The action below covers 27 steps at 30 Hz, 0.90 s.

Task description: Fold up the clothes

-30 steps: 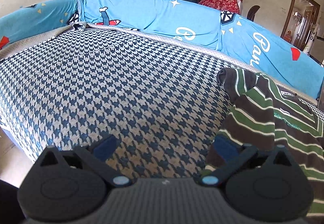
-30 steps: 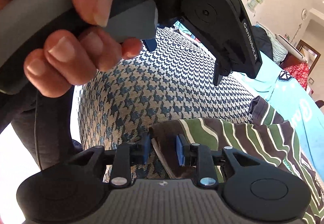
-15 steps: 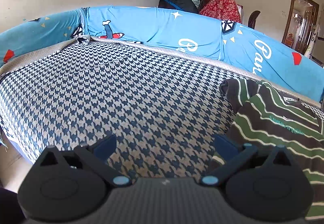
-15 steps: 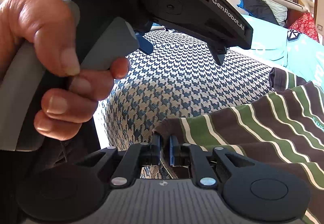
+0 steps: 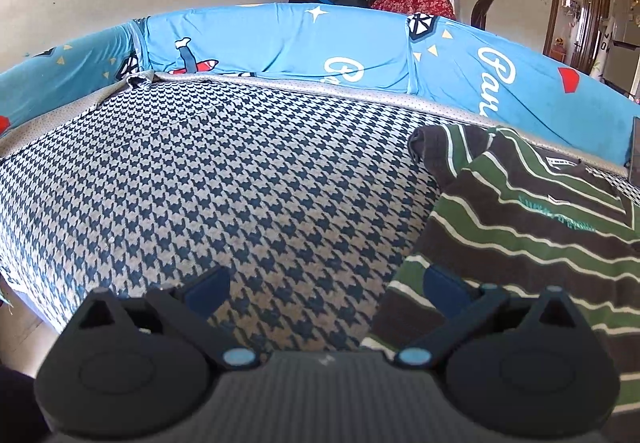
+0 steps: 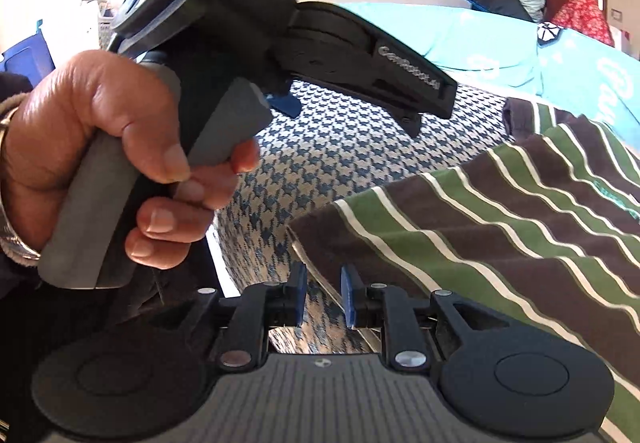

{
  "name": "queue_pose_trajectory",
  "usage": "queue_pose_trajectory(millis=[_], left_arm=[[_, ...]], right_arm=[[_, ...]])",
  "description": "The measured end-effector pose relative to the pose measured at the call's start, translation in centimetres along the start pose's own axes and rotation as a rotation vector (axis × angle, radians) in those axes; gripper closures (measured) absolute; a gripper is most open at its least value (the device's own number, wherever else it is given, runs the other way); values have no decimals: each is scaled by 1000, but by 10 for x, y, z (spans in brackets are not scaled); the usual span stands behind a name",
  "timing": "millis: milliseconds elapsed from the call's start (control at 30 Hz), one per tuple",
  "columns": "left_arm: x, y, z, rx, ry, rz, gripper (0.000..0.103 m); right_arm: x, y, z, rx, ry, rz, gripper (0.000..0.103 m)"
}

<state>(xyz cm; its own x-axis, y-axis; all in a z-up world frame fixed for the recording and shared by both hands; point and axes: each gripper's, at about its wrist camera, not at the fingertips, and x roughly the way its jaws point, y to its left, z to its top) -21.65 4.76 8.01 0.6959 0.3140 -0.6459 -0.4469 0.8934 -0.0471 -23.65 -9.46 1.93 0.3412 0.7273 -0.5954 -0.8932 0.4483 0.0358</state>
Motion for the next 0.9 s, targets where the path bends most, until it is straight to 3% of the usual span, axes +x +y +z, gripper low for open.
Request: queue_pose_trajectory(millis=[533,900], left_arm=[[6,-43,-17,96,67,-81,0],[5,-60,-20,129,75,-115,0]], right_arm=[[-94,-61,-32,326,-71,-369,75],[-142,-96,-66,542,-46,-643,72]])
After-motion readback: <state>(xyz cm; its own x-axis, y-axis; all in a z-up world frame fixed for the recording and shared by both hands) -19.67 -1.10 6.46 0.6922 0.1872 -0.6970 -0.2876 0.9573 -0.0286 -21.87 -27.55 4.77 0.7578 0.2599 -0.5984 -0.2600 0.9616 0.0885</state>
